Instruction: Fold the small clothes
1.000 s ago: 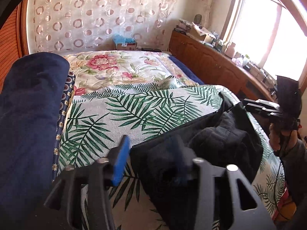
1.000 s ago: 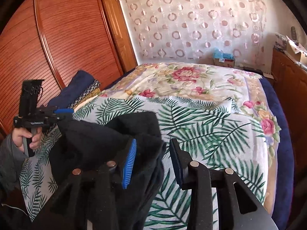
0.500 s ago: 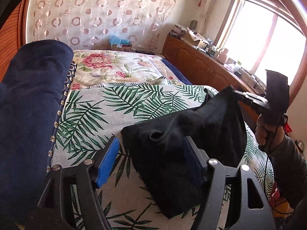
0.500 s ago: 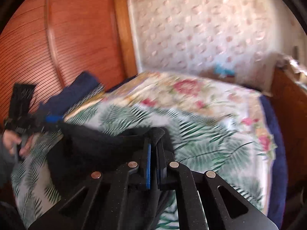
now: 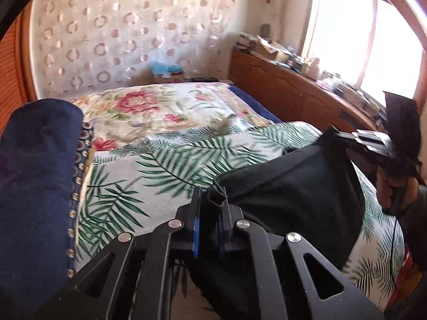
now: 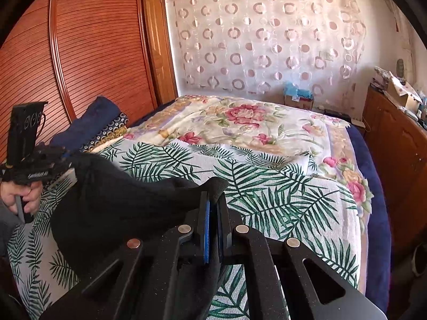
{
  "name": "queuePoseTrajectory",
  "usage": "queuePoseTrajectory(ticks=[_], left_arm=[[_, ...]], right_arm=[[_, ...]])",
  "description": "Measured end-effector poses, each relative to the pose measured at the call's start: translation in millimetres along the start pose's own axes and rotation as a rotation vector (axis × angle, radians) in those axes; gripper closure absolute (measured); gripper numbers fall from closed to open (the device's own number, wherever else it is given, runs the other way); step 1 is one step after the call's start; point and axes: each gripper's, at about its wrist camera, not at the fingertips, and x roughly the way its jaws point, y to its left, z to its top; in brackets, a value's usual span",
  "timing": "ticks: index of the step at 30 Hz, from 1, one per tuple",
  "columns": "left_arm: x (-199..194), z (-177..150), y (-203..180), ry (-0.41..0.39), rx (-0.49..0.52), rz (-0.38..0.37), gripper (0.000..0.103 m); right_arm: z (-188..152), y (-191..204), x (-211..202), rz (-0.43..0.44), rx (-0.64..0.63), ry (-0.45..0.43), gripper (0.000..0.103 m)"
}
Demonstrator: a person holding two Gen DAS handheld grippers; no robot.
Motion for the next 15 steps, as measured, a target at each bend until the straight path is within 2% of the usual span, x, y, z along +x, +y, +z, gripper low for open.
queuePoseTrajectory(ticks=[3, 5, 7, 8, 9, 10, 11, 12, 13, 15], left_arm=[[9, 4, 0, 0.02, 0.009, 0.039, 0.092], [12, 3, -3, 0.037, 0.019, 0.054, 0.087], [10, 2, -3, 0.043, 0.02, 0.068, 0.071], [7, 1, -3, 0.039, 0.02, 0.069, 0.065], [5, -1, -4, 0.036, 0.02, 0.065, 0.055], [3, -3, -5, 0.033, 0.019, 0.058, 0.052], [0, -4, -5, 0.037, 0.018, 0.045, 0.05], [-1, -5, -5, 0.046, 0.017, 0.033, 0.038], [-2, -9, -6, 0.061, 0.016, 0.015, 0.025], [-1, -16, -6, 0.079, 0.015, 0.012, 0.024]], right_arm=[[-2, 3, 3, -0.014, 0.005, 0.014, 0.099], [-4, 8, 1, -0.018, -0.006, 0.01, 0.099], [-4, 12, -3, -0.023, -0.015, 0.004, 0.093], [-3, 13, -5, -0.031, -0.013, 0.004, 0.085], [-2, 15, -7, -0.038, -0.011, 0.004, 0.077], [-3, 16, -9, -0.035, -0.015, 0.003, 0.072], [-3, 17, -12, -0.027, -0.021, 0.004, 0.062], [-4, 20, -13, -0.014, -0.025, 0.015, 0.055], [-5, 21, -12, -0.005, -0.027, 0.031, 0.054], [-10, 22, -7, -0.009, -0.031, 0.07, 0.053]])
